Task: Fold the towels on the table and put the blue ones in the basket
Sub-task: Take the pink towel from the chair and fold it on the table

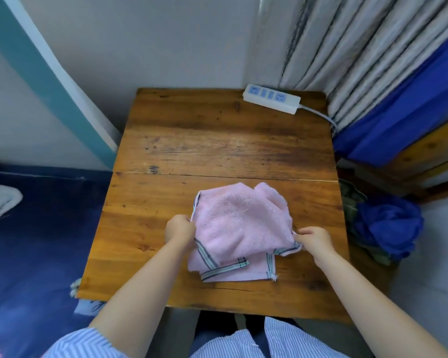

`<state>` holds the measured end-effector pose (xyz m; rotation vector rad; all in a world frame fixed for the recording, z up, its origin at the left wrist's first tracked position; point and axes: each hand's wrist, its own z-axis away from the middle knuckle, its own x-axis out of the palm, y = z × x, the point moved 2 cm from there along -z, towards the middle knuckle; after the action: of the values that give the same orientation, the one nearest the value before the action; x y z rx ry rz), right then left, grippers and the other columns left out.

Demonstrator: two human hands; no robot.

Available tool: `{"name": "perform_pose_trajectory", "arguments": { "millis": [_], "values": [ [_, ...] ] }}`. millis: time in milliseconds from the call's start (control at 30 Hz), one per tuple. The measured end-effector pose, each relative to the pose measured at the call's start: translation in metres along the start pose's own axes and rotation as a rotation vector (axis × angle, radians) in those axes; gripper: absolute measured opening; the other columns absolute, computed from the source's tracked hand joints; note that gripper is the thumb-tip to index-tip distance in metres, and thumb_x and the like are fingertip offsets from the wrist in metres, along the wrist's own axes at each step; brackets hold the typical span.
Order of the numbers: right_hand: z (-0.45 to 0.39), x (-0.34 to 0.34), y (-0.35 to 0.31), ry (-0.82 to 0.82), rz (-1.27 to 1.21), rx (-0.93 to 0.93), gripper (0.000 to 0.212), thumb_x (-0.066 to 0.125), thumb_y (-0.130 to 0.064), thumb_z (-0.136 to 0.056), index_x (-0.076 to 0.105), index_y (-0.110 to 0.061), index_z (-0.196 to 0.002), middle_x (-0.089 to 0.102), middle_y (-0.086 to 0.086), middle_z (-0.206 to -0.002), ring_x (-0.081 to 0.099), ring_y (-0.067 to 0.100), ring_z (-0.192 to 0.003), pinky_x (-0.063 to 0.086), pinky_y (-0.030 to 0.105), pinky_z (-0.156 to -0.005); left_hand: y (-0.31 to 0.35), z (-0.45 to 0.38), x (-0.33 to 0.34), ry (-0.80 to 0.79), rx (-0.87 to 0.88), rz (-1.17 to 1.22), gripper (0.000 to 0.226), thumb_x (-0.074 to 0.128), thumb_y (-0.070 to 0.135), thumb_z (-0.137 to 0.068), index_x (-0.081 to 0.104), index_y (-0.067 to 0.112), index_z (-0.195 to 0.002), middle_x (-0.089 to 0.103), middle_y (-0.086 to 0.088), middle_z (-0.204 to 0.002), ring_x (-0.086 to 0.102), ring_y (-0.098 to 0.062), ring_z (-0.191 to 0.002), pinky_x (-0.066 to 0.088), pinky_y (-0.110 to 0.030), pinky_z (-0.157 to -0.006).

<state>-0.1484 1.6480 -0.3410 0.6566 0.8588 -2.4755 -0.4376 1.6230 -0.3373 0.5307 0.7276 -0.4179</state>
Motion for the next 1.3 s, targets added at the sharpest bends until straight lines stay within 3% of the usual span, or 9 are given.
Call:
{"name": "perform_pose_trajectory", "arguments": {
  "millis": [100, 167, 467, 667, 833, 967, 1033, 1200, 1300],
  "values": [
    [0.003, -0.006, -0.001, -0.02, -0.054, 0.071, 0.01, 0.064, -0.011, -0.082, 0.066, -0.004, -0.089, 0.065, 0.015, -0.103, 0.059, 0.027, -0.094, 0.052, 0.037, -0.088, -0.009, -0.007, -0.008, -0.116, -0.031, 0.212, 0.019, 0.047, -0.001, -0.084, 0.062, 0.009, -0.077, 0.064, -0.019, -0.078, 0.055, -0.03, -0.069, 0.039, -0.031, -0.057],
    [0.006, -0.009, -0.001, 0.017, -0.136, 0.012, 0.003, 0.062, -0.01, -0.085, 0.064, -0.008, -0.084, 0.064, 0.013, -0.099, 0.058, 0.026, -0.093, 0.051, 0.034, -0.082, -0.014, -0.012, -0.015, -0.193, -0.068, 0.275, 0.028, 0.041, -0.007, -0.083, 0.057, 0.009, -0.066, 0.052, -0.012, -0.062, 0.044, -0.023, -0.06, 0.028, -0.024, -0.051],
    [0.013, -0.018, -0.006, 0.154, -0.223, -0.089, 0.012, 0.054, -0.008, -0.089, 0.064, -0.004, -0.093, 0.064, 0.016, -0.1, 0.059, 0.024, -0.086, 0.051, 0.032, -0.072, 0.003, -0.016, -0.033, -0.26, 0.027, 0.313, 0.031, 0.056, 0.014, -0.09, 0.049, 0.01, -0.059, 0.036, -0.006, -0.058, 0.025, -0.017, -0.05, 0.024, -0.024, -0.047],
    [0.008, -0.045, -0.1, 0.246, -0.3, -0.316, 0.014, 0.056, -0.008, -0.087, 0.065, -0.002, -0.095, 0.065, 0.019, -0.103, 0.054, 0.024, -0.085, 0.045, 0.031, -0.072, 0.058, -0.016, -0.077, -0.168, 0.131, 0.571, 0.033, 0.052, 0.006, -0.091, 0.052, 0.009, -0.058, 0.041, -0.007, -0.057, 0.032, -0.016, -0.049, 0.027, -0.019, -0.043],
    [0.021, -0.086, -0.214, 0.396, -0.341, -0.641, 0.02, 0.054, -0.01, -0.089, 0.065, 0.002, -0.099, 0.066, 0.021, -0.104, 0.059, 0.031, -0.093, 0.048, 0.041, -0.085, 0.134, -0.005, -0.149, 0.022, 0.354, 1.016, 0.026, 0.051, 0.005, -0.092, 0.055, 0.015, -0.068, 0.053, -0.003, -0.06, 0.046, -0.012, -0.055, 0.042, -0.018, -0.051],
    [0.049, -0.124, -0.282, 0.58, -0.394, -0.852, 0.021, 0.05, -0.01, -0.09, 0.064, 0.003, -0.099, 0.066, 0.023, -0.101, 0.059, 0.034, -0.096, 0.042, 0.031, -0.076, 0.169, 0.015, -0.216, 0.214, 0.467, 1.419, 0.029, 0.045, 0.004, -0.095, 0.051, 0.018, -0.07, 0.055, 0.012, -0.039, 0.048, 0.001, -0.039, 0.042, -0.015, -0.048],
    [0.06, -0.137, -0.303, 0.618, -0.366, -0.903, 0.022, 0.046, -0.014, -0.093, 0.061, -0.001, -0.104, 0.065, 0.02, -0.104, 0.058, 0.031, -0.096, 0.039, 0.026, -0.071, 0.176, 0.022, -0.238, 0.289, 0.471, 1.519, 0.024, 0.042, 0.005, -0.096, 0.052, 0.016, -0.077, 0.055, 0.008, -0.055, 0.049, 0.002, -0.044, 0.042, -0.013, -0.05],
    [0.077, -0.15, -0.327, 0.718, -0.185, -0.988, 0.023, 0.042, -0.014, -0.095, 0.057, -0.001, -0.106, 0.065, 0.02, -0.104, 0.058, 0.031, -0.094, 0.034, 0.025, -0.065, 0.161, 0.022, -0.263, 0.558, 0.435, 1.415, 0.011, 0.042, 0.01, -0.096, 0.053, 0.014, -0.095, 0.054, -0.003, -0.09, 0.049, -0.012, -0.08, 0.046, -0.016, -0.068],
    [0.068, -0.138, -0.311, 0.698, -0.158, -0.91, 0.022, 0.043, -0.01, -0.093, 0.058, 0.003, -0.102, 0.063, 0.022, -0.105, 0.057, 0.035, -0.096, 0.04, 0.032, -0.07, 0.143, 0.011, -0.256, 0.61, 0.415, 1.151, 0.014, 0.046, 0.011, -0.093, 0.059, 0.009, -0.094, 0.055, -0.003, -0.085, 0.048, -0.015, -0.084, 0.042, -0.02, -0.065]
  ]
}}
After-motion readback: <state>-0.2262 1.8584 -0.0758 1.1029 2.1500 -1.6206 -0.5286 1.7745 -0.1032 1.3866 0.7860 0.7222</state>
